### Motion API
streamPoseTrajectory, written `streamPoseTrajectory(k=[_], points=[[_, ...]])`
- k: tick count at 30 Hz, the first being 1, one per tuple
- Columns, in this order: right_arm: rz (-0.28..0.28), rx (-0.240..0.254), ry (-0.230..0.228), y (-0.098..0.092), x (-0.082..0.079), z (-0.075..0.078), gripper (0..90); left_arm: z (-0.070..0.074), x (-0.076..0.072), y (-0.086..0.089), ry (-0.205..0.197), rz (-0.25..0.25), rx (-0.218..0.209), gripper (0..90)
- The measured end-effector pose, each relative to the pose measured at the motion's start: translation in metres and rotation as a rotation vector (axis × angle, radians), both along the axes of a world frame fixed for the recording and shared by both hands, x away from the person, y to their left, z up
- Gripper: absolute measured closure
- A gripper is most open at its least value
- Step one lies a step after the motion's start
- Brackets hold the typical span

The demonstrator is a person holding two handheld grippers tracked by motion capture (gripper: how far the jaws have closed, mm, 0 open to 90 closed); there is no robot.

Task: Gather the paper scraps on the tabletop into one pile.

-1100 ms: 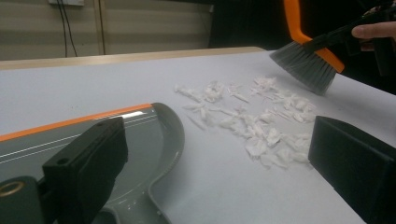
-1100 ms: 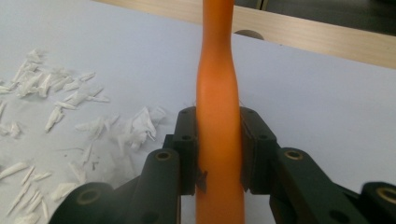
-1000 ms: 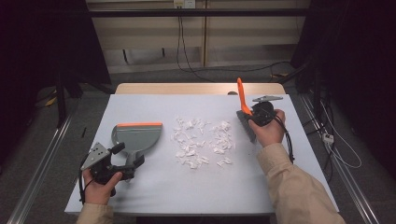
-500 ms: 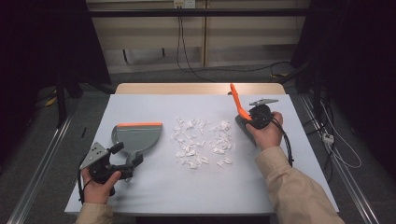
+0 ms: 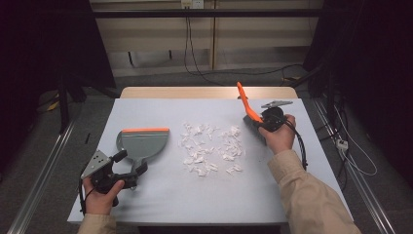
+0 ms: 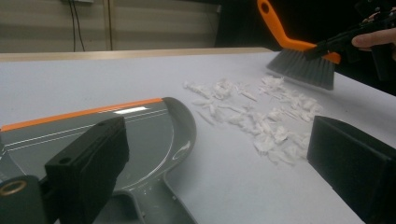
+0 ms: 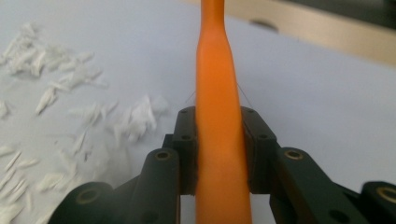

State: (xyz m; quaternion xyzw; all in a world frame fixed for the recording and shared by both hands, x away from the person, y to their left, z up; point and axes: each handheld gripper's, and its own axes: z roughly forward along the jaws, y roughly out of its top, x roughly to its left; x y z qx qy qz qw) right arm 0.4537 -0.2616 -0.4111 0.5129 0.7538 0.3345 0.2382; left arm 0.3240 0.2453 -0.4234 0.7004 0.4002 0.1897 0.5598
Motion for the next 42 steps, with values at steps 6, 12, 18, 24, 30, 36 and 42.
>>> streamPoseTrajectory(k=[6, 12, 18, 24, 30, 36, 42], points=[[0.035, -0.002, -0.099, 0.013, 0.026, -0.006, 71.3, -0.003, 0.001, 0.000, 0.011, 0.006, -0.004, 5.2], [0.086, -0.078, -0.135, 0.035, 0.044, -0.013, 71.3, -0.004, 0.001, -0.001, 0.018, 0.001, -0.005, 5.2], [0.175, -0.082, -0.092, 0.053, 0.039, -0.022, 71.2, -0.005, 0.002, -0.001, 0.019, -0.002, -0.002, 5.2], [0.266, -0.090, -0.066, 0.063, 0.020, -0.019, 71.0, -0.005, 0.001, -0.003, 0.019, -0.010, -0.001, 5.2], [0.361, -0.022, -0.028, 0.067, -0.003, -0.014, 71.1, -0.006, 0.000, -0.006, 0.021, -0.017, 0.006, 5.3], [0.406, 0.018, -0.058, 0.067, -0.021, 0.001, 71.3, -0.005, 0.000, -0.005, 0.015, -0.013, 0.015, 5.4], [0.317, 0.024, -0.110, 0.054, -0.011, 0.003, 71.3, -0.005, 0.000, -0.005, 0.015, -0.012, 0.017, 5.4]])
